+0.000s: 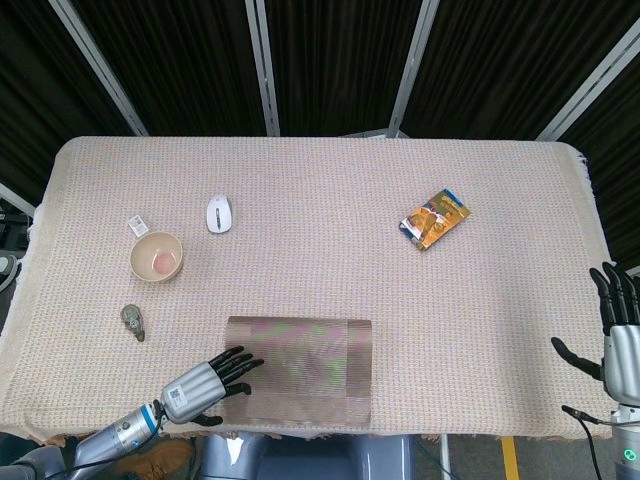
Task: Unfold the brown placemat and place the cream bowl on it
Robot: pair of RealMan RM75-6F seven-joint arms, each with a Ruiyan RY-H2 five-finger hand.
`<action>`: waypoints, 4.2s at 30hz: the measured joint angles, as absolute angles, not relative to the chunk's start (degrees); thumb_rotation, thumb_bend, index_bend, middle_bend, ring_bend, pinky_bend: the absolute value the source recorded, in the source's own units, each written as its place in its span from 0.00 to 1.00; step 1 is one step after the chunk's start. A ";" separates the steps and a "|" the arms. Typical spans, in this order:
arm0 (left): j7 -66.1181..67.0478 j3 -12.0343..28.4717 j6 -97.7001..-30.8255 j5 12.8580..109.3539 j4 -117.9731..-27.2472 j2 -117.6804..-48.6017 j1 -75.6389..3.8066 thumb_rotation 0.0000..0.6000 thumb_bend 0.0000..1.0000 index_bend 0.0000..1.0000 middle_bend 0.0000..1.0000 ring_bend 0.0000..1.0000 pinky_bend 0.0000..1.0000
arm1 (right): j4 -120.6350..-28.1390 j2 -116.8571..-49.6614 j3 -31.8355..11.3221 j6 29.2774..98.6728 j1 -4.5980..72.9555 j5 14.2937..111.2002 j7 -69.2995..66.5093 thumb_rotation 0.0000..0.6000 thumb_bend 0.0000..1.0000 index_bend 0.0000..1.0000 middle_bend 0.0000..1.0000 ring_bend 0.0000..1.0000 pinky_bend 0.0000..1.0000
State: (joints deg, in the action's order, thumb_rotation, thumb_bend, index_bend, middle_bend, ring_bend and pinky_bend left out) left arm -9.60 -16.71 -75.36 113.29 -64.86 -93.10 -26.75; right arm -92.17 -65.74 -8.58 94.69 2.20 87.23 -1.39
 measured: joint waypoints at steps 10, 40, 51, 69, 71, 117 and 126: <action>-9.38 -16.88 -75.79 113.13 -63.28 -94.21 -26.75 1.00 0.02 0.35 0.00 0.00 0.00 | -92.11 -65.70 -8.56 94.64 2.18 87.23 -1.49 1.00 0.00 0.00 0.00 0.00 0.00; -6.47 -17.07 -74.62 112.73 -67.44 -92.76 -28.12 1.00 0.17 0.38 0.00 0.00 0.00 | -92.36 -65.47 -8.55 94.58 2.11 87.12 -1.50 1.00 0.00 0.00 0.00 0.00 0.00; -6.23 -16.88 -73.74 112.23 -67.45 -93.14 -28.40 1.00 0.22 0.39 0.00 0.00 0.00 | -92.39 -65.41 -8.52 94.35 2.15 87.01 -1.51 1.00 0.00 0.00 0.00 0.00 0.00; -6.80 -16.98 -72.97 111.37 -65.78 -94.31 -28.29 1.00 0.43 0.45 0.00 0.00 0.00 | -92.40 -65.26 -8.41 94.14 2.20 87.09 -1.71 1.00 0.00 0.00 0.00 0.00 0.00; -6.76 -16.82 -72.95 111.12 -65.43 -94.44 -28.22 1.00 0.43 0.45 0.00 0.00 0.00 | -92.40 -65.26 -8.41 94.13 2.20 87.08 -1.72 1.00 0.00 0.00 0.00 0.00 0.00; 4.89 16.01 -52.70 79.20 -70.90 -94.68 -46.56 1.00 0.50 0.69 0.00 0.00 0.00 | -91.64 -66.13 -9.98 92.04 3.03 82.92 0.28 1.00 0.00 0.00 0.00 0.00 0.00; 7.39 19.52 -47.86 70.02 -58.98 -98.19 -50.52 1.00 0.51 0.70 0.00 0.00 0.00 | -91.00 -66.72 -10.46 91.35 3.40 81.70 1.18 1.00 0.00 0.00 0.00 0.00 0.00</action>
